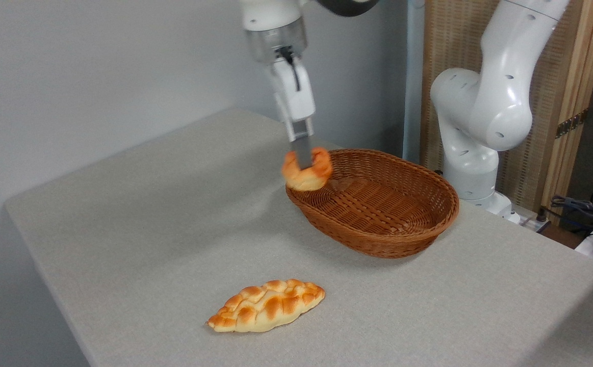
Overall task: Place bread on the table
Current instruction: 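Carry the roll beside the braided loaf and lower it to the table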
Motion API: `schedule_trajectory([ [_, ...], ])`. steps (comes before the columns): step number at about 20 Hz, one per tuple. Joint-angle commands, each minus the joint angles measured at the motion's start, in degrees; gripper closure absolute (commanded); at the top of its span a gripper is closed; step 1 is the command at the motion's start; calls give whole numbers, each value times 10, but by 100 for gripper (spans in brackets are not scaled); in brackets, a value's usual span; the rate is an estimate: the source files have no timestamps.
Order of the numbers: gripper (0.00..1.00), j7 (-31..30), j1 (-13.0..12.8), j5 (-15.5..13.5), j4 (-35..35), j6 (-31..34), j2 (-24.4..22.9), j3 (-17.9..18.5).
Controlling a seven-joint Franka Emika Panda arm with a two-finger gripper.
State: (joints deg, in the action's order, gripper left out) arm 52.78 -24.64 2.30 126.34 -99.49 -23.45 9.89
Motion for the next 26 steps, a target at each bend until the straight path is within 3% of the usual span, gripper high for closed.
schedule_trajectory([
  [1, 87, -41, -8, -5, -56, -116, 129, 28],
  [4, 67, -76, -8, -9, -69, -205, 185, 43],
  [7, 7, -77, -3, -19, -69, -218, 196, 43],
  [8, 0, -76, -2, -19, -69, -218, 196, 43],
  [23, 0, -87, -1, -20, -86, -213, 206, 40],
  [26, 0, -94, 2, -20, -115, -182, 206, 43],
])
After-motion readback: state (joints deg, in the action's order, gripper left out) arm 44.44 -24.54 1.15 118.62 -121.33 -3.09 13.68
